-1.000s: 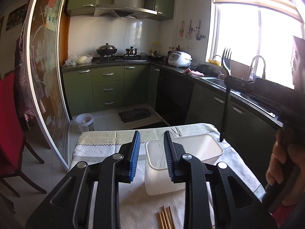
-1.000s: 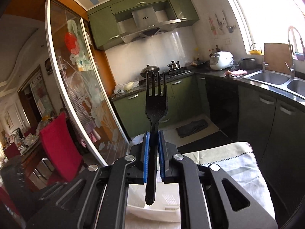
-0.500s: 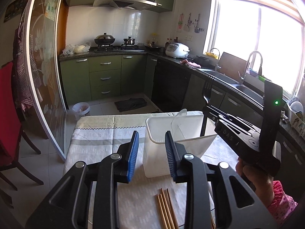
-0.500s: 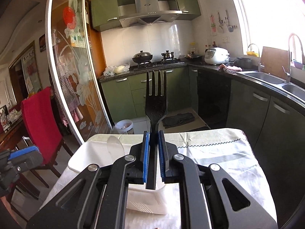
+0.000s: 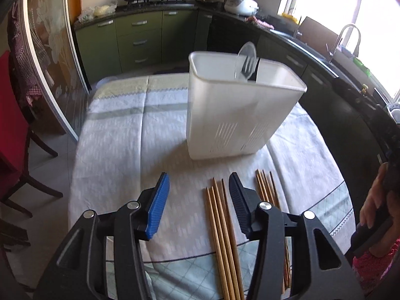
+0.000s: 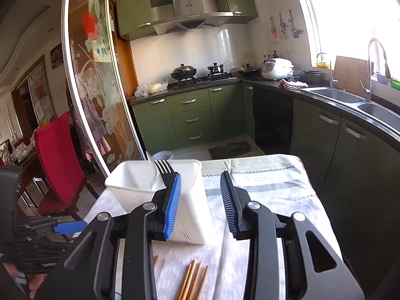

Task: Organize utensils

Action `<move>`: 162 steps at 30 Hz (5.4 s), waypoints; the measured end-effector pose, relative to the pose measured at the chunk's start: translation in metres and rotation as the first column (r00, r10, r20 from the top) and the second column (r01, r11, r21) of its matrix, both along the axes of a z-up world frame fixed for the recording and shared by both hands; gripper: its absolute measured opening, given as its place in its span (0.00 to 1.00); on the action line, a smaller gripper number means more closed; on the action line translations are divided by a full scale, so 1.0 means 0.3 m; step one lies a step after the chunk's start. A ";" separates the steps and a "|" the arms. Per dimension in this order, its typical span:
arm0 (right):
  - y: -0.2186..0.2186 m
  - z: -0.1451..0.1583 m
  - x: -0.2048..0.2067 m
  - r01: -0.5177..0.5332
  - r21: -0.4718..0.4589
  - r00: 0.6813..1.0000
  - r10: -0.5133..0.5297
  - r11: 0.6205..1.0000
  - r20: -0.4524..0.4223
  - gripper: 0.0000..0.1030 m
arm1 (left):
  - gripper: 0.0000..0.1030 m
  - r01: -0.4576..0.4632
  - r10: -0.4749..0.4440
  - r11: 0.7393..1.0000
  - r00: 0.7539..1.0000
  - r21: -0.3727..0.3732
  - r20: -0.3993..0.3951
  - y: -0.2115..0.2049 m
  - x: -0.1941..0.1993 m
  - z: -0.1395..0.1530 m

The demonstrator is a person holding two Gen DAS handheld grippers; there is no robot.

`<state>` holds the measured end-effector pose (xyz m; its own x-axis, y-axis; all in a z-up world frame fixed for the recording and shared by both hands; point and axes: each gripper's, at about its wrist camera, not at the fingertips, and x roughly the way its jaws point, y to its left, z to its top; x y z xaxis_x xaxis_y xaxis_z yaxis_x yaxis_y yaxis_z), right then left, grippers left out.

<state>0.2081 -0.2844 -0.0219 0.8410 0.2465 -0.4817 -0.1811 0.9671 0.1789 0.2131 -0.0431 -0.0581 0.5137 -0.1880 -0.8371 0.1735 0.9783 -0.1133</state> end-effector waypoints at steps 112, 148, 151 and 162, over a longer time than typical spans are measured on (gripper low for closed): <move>-0.025 0.038 -0.130 -0.247 0.034 0.873 0.237 0.969 -0.427 0.07 | 0.05 0.074 -0.075 0.997 0.996 0.024 0.042 0.033 -0.117 0.197; -0.082 0.090 -0.156 -0.271 0.039 0.877 0.264 0.962 -0.403 0.07 | 0.05 0.103 -0.098 0.995 0.948 0.001 0.304 -0.080 -0.040 0.810; -0.095 0.095 -0.157 -0.267 0.039 0.879 0.260 0.963 -0.399 0.07 | 0.05 0.095 -0.091 0.995 0.943 0.003 0.320 -0.090 -0.011 0.847; -0.131 0.084 -0.152 -0.257 0.062 0.877 0.259 0.964 -0.405 0.07 | 0.05 0.048 -0.061 0.998 0.944 0.046 0.325 -0.158 0.161 0.836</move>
<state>0.1626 -0.3238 0.0033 0.4778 0.4319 -0.7650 -0.3345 0.8947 0.2962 0.2615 -0.0905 0.1927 0.7495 -0.1954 -0.6325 0.2479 0.9688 -0.0055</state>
